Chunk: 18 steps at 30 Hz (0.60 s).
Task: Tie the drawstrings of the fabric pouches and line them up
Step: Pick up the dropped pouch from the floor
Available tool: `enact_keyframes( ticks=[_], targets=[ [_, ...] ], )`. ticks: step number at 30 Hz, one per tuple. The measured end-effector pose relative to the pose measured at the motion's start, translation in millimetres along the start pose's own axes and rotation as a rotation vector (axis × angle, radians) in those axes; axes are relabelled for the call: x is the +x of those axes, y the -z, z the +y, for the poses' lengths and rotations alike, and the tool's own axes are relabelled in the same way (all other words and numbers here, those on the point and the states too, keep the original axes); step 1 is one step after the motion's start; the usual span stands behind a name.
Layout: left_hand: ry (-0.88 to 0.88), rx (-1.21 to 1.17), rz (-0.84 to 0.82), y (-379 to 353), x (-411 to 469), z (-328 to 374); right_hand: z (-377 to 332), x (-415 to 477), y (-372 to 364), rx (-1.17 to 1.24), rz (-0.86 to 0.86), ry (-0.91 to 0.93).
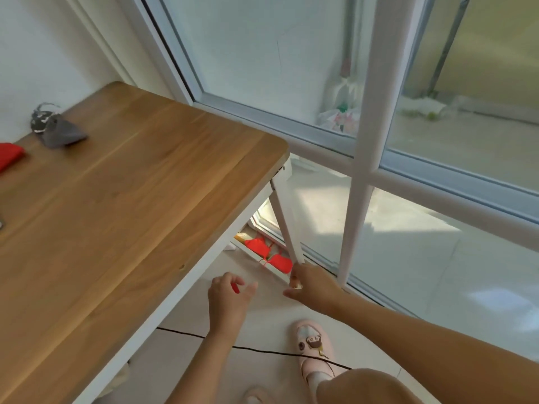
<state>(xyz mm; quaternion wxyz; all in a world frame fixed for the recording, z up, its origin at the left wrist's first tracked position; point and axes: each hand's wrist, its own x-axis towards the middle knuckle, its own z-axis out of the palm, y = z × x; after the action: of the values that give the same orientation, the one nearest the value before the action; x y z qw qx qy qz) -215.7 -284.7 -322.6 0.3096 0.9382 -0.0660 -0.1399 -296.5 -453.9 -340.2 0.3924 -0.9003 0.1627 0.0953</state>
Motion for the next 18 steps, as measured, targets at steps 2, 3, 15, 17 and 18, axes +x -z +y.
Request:
enact_keyframes(
  ticks=[2,3,15,17,18],
  targets=[
    [-0.018,0.026,-0.005,0.9,7.0,0.6,4.1,1.8,-7.4,0.034,0.027,0.006],
    [-0.029,0.044,-0.007,-0.5,11.5,1.0,7.3,4.6,-13.5,0.054,0.031,0.001],
    [0.037,0.014,-0.010,-46.1,51.4,-32.2,22.6,49.9,-62.7,0.160,-0.057,0.068],
    [0.044,0.001,-0.014,-55.8,63.8,-37.3,26.6,62.2,-68.0,0.208,-0.121,0.040],
    [0.049,0.013,-0.023,-58.5,69.0,-38.7,28.2,66.2,-66.5,0.249,-0.185,0.009]
  ],
)
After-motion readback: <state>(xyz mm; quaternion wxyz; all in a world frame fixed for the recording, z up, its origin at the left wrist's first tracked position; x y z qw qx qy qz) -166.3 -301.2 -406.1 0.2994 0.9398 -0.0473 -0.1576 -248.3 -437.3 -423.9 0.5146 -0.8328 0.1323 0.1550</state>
